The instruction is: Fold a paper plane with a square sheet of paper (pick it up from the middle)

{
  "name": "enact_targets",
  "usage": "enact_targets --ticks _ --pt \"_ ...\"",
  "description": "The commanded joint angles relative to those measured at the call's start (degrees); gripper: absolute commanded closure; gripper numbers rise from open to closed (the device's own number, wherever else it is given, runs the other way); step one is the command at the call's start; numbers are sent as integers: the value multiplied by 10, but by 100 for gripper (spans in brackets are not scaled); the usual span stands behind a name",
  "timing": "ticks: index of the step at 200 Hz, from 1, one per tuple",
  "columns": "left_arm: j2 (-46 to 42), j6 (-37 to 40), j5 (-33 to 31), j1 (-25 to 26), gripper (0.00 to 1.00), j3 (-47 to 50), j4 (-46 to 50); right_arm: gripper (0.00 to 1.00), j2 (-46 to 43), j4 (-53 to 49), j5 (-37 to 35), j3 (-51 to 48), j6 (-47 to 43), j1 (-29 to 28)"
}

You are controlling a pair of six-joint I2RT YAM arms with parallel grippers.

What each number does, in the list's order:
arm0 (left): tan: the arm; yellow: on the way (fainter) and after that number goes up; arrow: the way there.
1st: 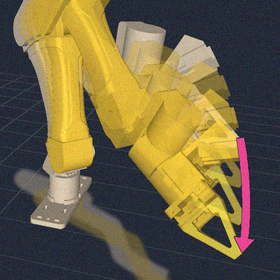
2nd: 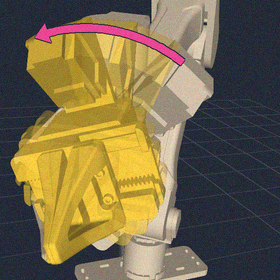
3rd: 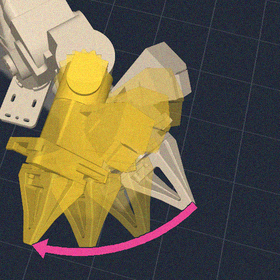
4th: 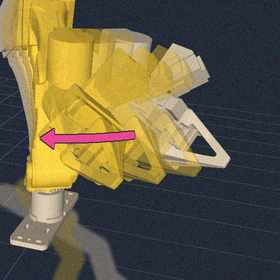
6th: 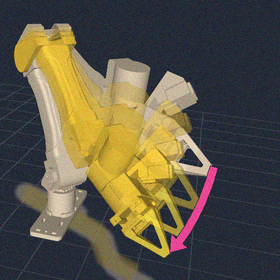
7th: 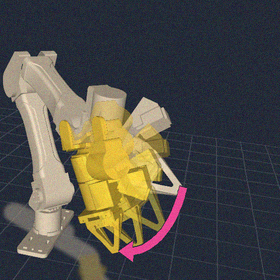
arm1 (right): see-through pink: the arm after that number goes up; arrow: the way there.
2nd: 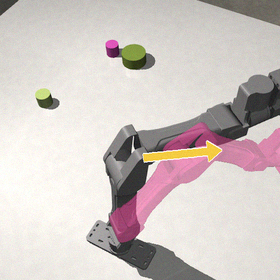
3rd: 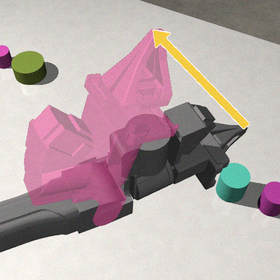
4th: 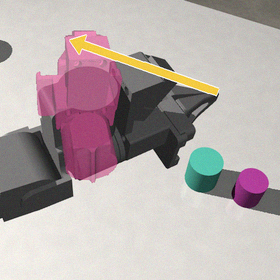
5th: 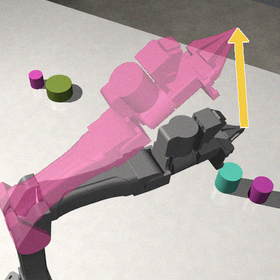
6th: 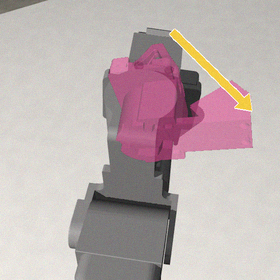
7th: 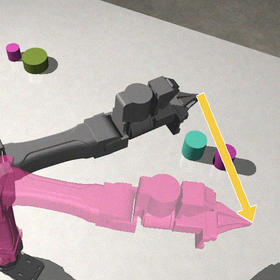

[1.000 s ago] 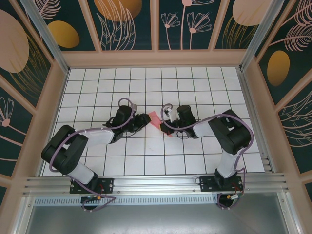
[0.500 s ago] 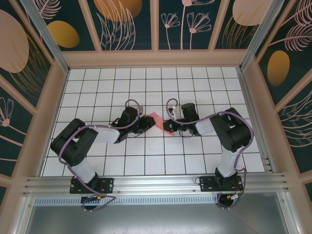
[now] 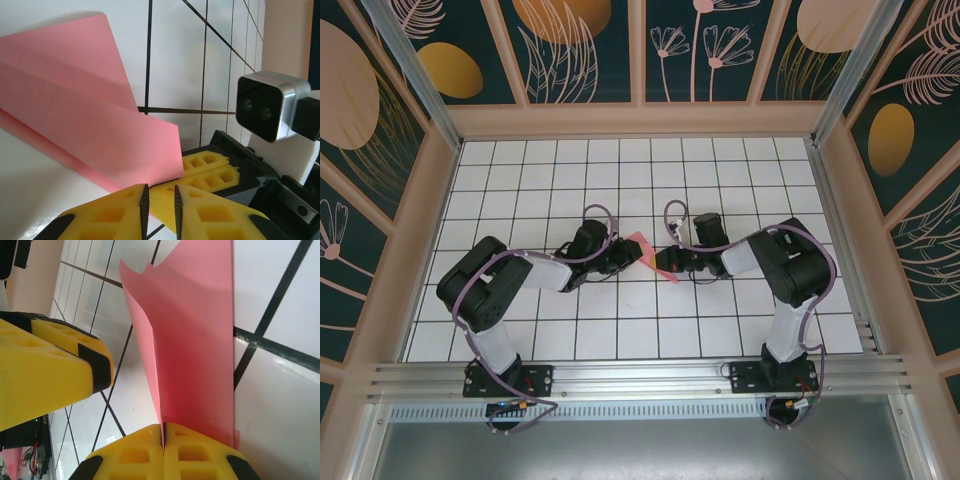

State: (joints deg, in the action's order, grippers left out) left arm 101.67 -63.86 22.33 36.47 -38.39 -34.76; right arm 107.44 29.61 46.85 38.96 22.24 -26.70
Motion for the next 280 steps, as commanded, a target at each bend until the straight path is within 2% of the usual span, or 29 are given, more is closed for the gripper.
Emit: enact_targets --ticks 1,72,136,170,200,242,280 --pt "9 10 9 5 76 -14 -22 100 15 -14 15 14 11 3" --pt "27 16 17 7 77 -23 -20 100 36 -55 1 28 8 7" --pt "44 20 15 7 78 -36 -10 100 48 -143 -61 46 -50 -4" --pt "49 25 1 7 79 -40 6 100 53 -155 -80 45 -66 -9" --pt "55 28 -12 6 81 -44 21 100 46 -158 -78 45 -70 -10" --pt "65 31 -21 7 83 -52 45 99 32 -150 -42 53 -56 -9" --pt "68 32 -27 7 84 -52 57 93 7 -141 -15 56 -33 -5"
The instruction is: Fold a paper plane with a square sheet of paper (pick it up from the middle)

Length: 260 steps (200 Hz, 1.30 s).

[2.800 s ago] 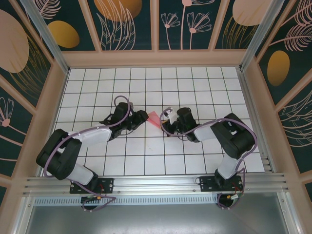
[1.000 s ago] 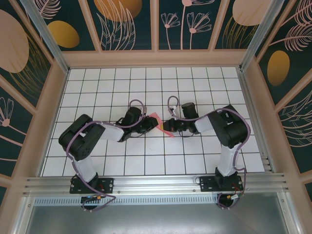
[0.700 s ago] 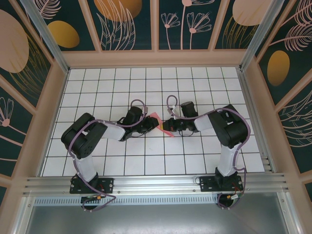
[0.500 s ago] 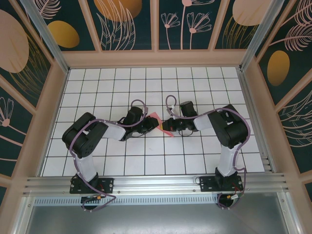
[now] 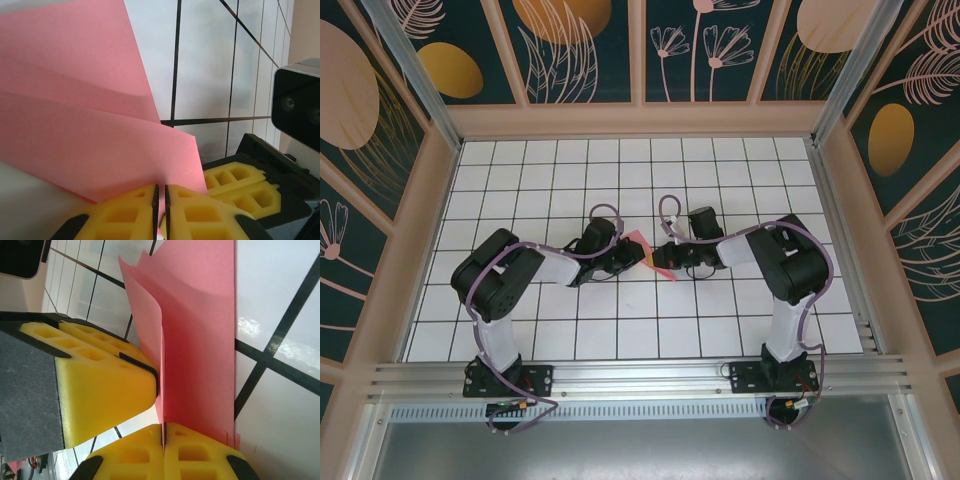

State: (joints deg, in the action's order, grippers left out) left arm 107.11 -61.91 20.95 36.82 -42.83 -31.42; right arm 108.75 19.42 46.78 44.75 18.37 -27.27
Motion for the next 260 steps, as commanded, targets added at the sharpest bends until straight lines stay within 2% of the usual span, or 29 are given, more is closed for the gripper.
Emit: enact_targets --ticks 1,55,82,111,191,260 --pt "13 13 -14 3 84 -7 24 93 -8 -39 -14 -2 6 1" --pt "15 15 -14 3 85 -7 25 82 -43 -41 18 0 32 6" --pt "15 15 -13 3 85 -6 25 81 -51 -55 19 0 35 8" --pt "13 15 -10 3 85 -6 23 83 -50 -78 6 -2 29 8" --pt "2 24 19 3 83 -10 -8 97 -7 -79 -23 -15 36 9" --pt "20 27 29 3 82 -21 -11 98 3 -98 -60 -18 20 9"
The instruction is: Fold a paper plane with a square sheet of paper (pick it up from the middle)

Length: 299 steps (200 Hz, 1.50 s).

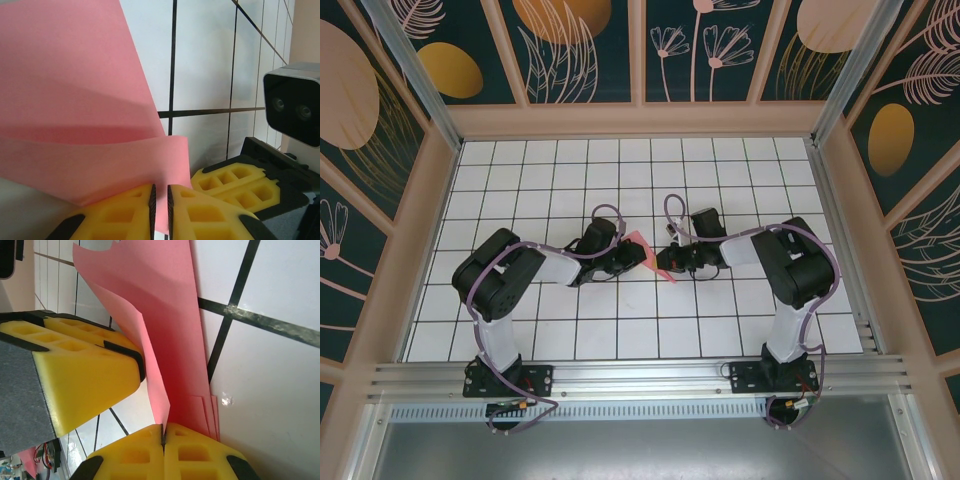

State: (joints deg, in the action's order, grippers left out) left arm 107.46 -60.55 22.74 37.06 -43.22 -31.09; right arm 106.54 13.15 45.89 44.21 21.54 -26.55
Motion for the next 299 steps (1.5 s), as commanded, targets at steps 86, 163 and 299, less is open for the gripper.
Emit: enact_targets --ticks 86,163,299 --pt "37 27 -21 1 84 -45 58 87 -12 -44 -34 -10 6 8" --pt "36 31 -21 1 84 -43 61 82 -64 -58 -5 -52 13 19" --pt "-33 37 24 6 77 -24 -10 100 -39 53 20 -74 113 24"
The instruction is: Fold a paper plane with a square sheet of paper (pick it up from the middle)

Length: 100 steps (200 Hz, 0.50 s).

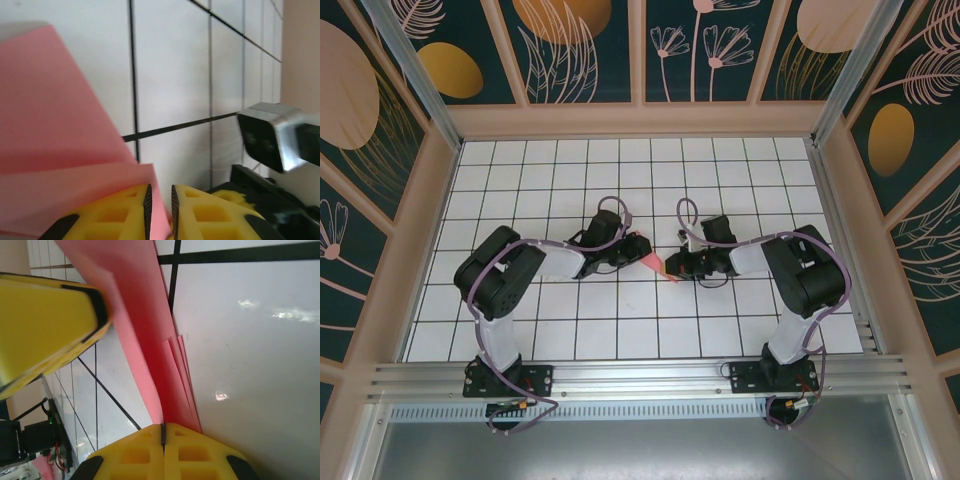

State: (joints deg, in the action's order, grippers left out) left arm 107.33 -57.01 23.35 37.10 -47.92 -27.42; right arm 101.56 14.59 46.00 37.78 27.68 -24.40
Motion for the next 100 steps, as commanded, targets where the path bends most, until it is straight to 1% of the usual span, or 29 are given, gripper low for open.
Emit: enact_targets --ticks 1,22,39,100 --pt "-33 1 18 6 77 23 -48 100 11 40 19 -10 54 3" --pt "-40 -8 19 14 76 48 -75 100 15 69 25 -11 90 3" --pt "-37 -9 17 20 76 55 -76 100 17 72 25 -9 107 3" --pt "4 -12 18 27 79 37 -79 100 28 54 30 5 119 3"
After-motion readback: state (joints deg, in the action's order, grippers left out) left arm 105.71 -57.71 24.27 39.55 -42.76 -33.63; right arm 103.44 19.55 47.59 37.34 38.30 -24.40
